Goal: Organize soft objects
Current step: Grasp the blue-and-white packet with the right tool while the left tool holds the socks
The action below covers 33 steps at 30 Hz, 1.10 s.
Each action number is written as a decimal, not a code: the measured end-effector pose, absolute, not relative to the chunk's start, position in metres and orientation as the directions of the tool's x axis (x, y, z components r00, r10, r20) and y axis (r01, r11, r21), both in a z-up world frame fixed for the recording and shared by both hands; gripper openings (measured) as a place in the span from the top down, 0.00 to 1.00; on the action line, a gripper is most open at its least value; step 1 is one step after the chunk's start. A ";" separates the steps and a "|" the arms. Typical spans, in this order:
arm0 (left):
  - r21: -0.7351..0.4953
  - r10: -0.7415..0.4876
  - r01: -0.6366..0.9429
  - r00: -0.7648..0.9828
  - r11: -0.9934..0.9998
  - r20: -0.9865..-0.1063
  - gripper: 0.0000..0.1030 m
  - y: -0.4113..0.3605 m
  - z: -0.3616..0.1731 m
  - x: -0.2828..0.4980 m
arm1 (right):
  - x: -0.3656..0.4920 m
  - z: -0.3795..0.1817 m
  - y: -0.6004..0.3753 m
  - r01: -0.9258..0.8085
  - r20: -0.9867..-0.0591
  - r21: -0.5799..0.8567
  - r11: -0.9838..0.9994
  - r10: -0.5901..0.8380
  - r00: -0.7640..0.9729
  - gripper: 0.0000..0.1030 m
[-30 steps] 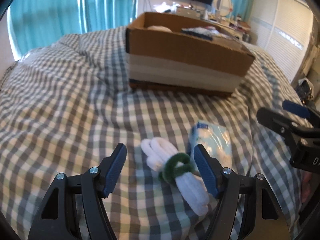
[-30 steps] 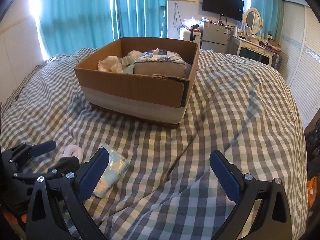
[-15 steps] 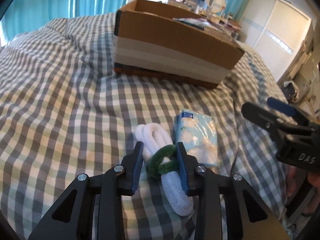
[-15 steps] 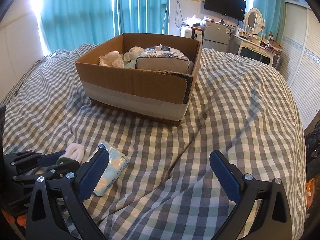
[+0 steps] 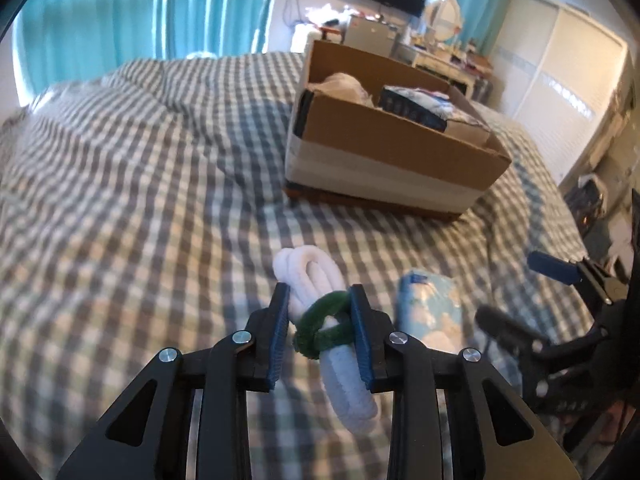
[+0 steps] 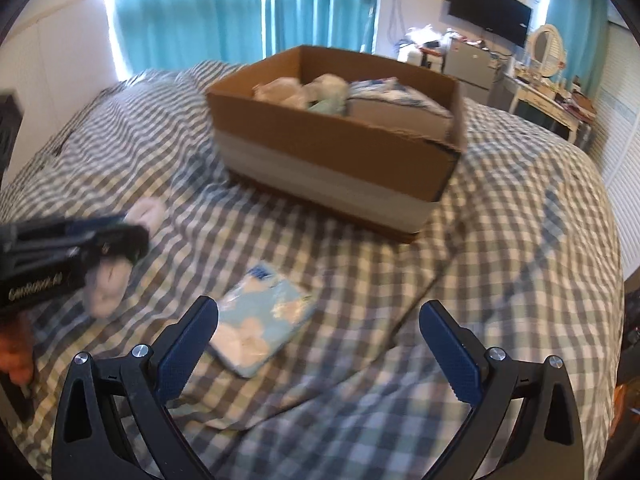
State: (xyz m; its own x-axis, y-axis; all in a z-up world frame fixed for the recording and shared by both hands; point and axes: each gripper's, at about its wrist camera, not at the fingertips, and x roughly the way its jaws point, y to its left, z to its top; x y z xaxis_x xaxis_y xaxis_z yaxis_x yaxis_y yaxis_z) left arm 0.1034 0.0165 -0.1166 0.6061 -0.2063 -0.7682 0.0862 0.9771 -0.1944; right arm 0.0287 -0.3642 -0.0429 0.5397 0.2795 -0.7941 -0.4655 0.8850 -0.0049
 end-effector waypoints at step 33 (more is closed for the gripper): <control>-0.187 -0.196 0.080 0.623 0.979 -0.758 0.72 0.026 -0.126 0.091 | 0.016 -0.074 -0.325 -0.549 -0.834 0.048 0.835 0.336 0.438 0.49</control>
